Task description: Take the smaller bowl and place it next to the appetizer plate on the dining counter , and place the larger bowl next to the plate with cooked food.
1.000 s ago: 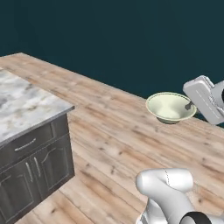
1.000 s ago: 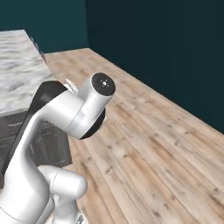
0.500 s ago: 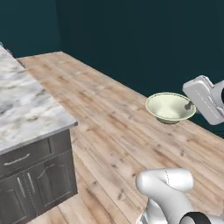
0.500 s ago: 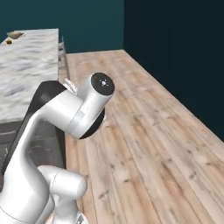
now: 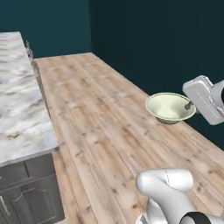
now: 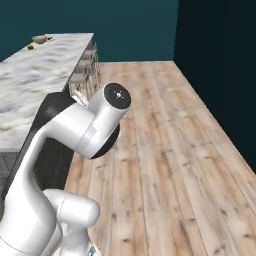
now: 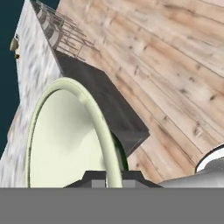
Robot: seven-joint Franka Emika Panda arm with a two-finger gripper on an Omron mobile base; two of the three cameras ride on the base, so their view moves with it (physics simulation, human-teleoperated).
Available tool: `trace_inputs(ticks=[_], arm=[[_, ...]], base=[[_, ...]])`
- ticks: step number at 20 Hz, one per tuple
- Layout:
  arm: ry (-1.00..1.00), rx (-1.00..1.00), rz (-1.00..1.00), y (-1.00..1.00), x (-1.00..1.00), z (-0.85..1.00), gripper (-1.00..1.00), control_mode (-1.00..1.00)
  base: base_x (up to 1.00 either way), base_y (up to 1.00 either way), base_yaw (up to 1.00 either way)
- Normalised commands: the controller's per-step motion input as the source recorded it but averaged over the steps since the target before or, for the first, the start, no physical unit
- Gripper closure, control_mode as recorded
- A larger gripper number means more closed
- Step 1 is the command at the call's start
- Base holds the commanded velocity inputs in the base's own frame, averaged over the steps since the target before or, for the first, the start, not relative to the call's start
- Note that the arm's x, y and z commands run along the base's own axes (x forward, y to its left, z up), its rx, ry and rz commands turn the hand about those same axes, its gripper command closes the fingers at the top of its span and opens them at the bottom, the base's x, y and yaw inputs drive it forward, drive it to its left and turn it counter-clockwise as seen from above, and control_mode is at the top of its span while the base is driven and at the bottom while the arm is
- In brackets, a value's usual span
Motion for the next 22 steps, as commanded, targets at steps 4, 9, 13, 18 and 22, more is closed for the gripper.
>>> trace_inputs(ticks=[4, 9, 13, 18, 22], arm=[[0.0, 0.0, 0.0, 0.0, 0.0, 0.0, 1.0, 1.0], [0.0, 0.0, 0.0, 0.0, 0.0, 0.0, 1.0, 1.0], [0.0, 0.0, 0.0, 0.0, 0.0, 0.0, 1.0, 1.0], [0.0, 0.0, 0.0, 0.0, 0.0, 0.0, 1.0, 1.0], [0.0, 0.0, 0.0, 0.0, 0.0, 0.0, 1.0, 1.0]], base=[[1.0, -0.68, 0.39], [1.0, -0.68, 0.45], [1.0, -0.69, 0.47], [1.0, -0.87, 0.39], [1.0, -0.87, 0.37]])
